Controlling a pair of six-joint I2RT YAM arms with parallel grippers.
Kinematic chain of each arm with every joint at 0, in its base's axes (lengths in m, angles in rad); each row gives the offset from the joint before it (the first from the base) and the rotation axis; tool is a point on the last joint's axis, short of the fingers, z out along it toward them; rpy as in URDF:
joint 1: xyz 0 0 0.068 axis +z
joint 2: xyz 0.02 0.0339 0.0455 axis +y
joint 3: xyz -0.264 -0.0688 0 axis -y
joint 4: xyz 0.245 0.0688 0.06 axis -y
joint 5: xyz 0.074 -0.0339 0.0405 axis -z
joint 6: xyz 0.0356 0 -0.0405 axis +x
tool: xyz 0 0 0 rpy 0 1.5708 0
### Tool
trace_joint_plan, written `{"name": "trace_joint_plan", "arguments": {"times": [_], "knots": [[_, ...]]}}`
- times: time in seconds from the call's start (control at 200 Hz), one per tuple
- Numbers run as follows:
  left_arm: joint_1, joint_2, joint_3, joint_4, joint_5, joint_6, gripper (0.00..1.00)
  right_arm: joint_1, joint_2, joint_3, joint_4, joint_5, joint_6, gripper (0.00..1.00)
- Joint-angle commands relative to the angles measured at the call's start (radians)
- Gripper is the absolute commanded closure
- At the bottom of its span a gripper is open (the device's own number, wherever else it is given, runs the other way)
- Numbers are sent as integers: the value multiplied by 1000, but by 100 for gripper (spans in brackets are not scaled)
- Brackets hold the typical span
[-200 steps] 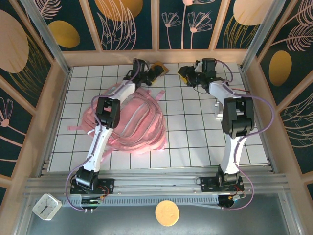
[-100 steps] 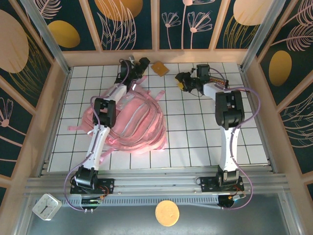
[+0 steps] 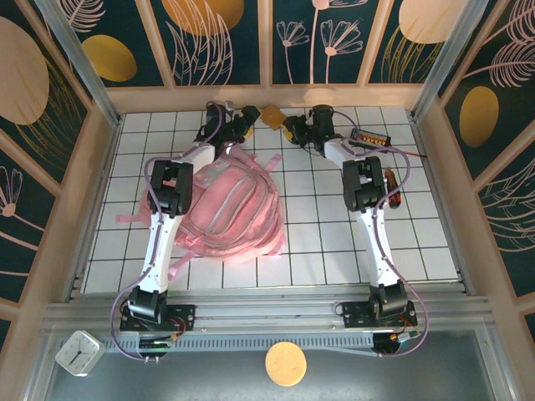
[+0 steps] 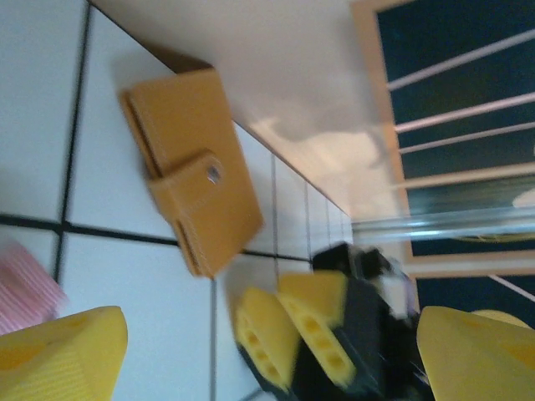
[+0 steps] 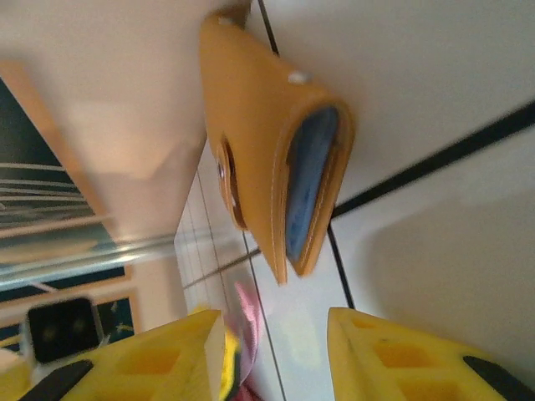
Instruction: Pack the student bag
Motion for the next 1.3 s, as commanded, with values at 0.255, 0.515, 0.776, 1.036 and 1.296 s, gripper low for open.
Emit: {"name": "trace_joint_plan", "arguments": {"times": [0.255, 0.515, 0.776, 1.036, 1.296], "knots": [[-5, -276, -157, -71, 58, 137, 11, 8, 133, 127, 63, 130, 68, 72], [2, -325, -314, 14, 78, 91, 11, 14, 145, 130, 57, 150, 51, 74], [19, -362, -386, 1, 77, 110, 11, 16, 190, 195, 33, 167, 58, 88], [40, -417, -463, -32, 65, 155, 11, 20, 111, 94, 46, 147, 27, 100], [43, -435, -449, -76, 46, 206, 11, 23, -443, -660, 169, 191, -49, 100]]}}
